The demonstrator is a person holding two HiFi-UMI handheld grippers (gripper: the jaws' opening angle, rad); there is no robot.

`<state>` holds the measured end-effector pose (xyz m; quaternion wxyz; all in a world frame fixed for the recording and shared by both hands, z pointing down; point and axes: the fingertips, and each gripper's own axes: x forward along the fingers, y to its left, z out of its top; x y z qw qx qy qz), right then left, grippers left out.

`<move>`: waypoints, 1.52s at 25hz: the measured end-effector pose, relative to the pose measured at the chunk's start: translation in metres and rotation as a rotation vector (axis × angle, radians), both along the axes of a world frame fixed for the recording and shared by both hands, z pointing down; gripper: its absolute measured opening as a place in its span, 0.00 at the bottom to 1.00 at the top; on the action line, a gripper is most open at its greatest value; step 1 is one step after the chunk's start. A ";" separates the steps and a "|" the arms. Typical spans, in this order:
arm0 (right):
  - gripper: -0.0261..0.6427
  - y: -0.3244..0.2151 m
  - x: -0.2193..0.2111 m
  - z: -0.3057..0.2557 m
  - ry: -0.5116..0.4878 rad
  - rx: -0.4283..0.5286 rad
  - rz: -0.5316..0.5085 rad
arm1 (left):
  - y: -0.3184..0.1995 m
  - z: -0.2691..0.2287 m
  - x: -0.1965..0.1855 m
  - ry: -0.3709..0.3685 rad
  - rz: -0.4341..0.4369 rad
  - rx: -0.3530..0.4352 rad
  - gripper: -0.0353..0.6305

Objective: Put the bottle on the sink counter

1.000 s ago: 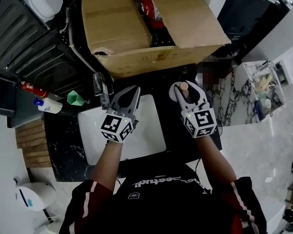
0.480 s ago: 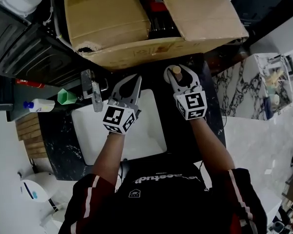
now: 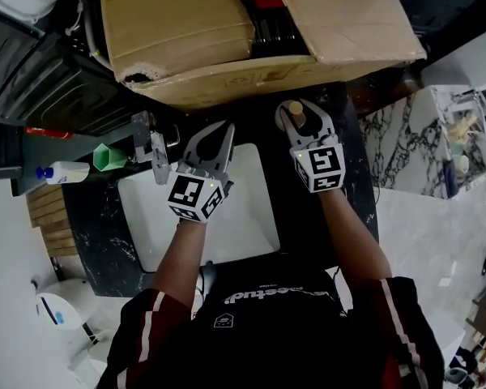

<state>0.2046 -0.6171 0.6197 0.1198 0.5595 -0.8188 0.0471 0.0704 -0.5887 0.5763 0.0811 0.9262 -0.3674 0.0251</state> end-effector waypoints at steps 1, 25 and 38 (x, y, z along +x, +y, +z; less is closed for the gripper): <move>0.29 0.000 -0.001 0.000 -0.001 -0.001 -0.004 | 0.001 0.000 -0.001 0.000 0.000 -0.002 0.07; 0.35 0.172 -0.039 -0.137 -0.053 0.094 0.019 | 0.155 -0.101 -0.139 -0.030 -0.101 0.086 0.07; 0.15 0.334 -0.148 -0.212 -0.111 0.127 -0.113 | 0.308 -0.149 -0.253 -0.009 -0.189 0.094 0.07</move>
